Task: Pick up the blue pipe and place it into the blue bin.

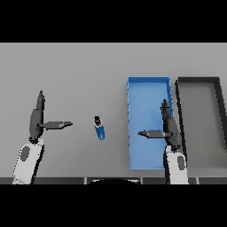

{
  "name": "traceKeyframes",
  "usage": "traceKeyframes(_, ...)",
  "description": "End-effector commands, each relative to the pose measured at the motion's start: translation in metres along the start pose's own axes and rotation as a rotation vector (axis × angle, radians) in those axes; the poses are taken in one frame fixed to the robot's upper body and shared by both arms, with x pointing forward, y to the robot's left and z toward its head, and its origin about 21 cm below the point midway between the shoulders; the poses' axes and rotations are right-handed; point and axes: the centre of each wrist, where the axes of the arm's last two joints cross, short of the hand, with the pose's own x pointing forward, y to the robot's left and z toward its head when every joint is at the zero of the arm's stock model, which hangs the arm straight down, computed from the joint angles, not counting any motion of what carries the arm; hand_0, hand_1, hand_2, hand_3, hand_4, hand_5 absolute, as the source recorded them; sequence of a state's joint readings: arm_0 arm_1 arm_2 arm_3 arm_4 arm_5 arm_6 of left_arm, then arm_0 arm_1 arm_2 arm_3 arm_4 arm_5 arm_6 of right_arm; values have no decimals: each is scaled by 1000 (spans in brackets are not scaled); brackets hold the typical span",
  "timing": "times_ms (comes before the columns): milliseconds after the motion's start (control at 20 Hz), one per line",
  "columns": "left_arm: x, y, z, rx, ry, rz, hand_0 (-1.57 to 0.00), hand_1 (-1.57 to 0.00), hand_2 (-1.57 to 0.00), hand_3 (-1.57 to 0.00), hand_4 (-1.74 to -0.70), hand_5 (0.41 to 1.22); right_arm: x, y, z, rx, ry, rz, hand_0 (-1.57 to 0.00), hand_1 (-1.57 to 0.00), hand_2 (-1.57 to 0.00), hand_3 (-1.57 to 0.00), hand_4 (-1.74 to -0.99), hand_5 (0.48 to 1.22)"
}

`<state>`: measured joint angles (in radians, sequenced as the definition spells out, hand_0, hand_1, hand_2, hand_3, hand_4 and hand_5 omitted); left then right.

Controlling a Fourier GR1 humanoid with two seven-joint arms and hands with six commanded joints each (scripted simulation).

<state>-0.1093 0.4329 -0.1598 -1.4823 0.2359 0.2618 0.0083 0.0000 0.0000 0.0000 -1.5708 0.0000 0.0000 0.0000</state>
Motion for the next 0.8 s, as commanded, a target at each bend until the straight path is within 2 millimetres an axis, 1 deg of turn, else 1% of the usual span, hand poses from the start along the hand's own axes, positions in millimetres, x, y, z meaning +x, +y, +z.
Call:
traceKeyframes(0,0,1,0,1,-4,0,1,1,1,1,-1074,591,0,1,0,0,0,-1,1,1,1,1,-1225,617)
traceKeyframes(200,-1,6,-3,3,-4,-1,1,1,1,1,-1074,591,0,6,-2,2,2,-2,1,1,1,1,-1225,617)
traceKeyframes(250,-1,3,-5,-2,-1,3,1,1,1,1,-1074,591,0,8,-3,6,4,-4,1,1,1,1,-1225,617)
traceKeyframes(300,4,17,-5,-161,-44,-72,1,1,1,1,-1074,591,5,3,3,60,-58,83,1,1,1,1,-1225,617)
traceKeyframes(350,7,30,-5,-256,-60,-110,1,1,1,1,-1073,590,6,1,13,95,-92,151,1,1,1,1,-1224,618)
traceKeyframes(400,9,36,-5,-323,-66,-134,1,1,1,1,-1074,589,9,1,18,121,-106,182,1,1,1,1,-1225,618)
traceKeyframes(450,9,42,-1,-358,-68,-145,1,1,1,1,-1076,587,12,1,21,128,-103,209,1,1,1,1,-1225,620)
traceKeyframes(500,12,41,-2,-386,-64,-147,1,1,1,1,-1077,588,10,6,23,140,-86,225,1,1,1,1,-1223,620)
traceKeyframes(600,13,44,-4,-405,-56,-155,1,1,1,1,-1080,596,11,4,24,133,-76,265,1,1,1,1,-1203,614)
traceKeyframes(650,12,45,-1,-415,-61,-155,1,1,1,1,-1080,600,15,6,22,129,-75,263,1,1,1,1,-1196,609)
traceKeyframes(700,13,42,-1,-436,-63,-146,1,1,1,1,-1085,604,15,3,22,115,-60,272,1,1,1,1,-1186,601)
traceKeyframes(750,13,43,2,-459,-82,-139,1,1,1,1,-1086,605,15,3,22,113,-65,275,1,1,1,1,-1185,597)
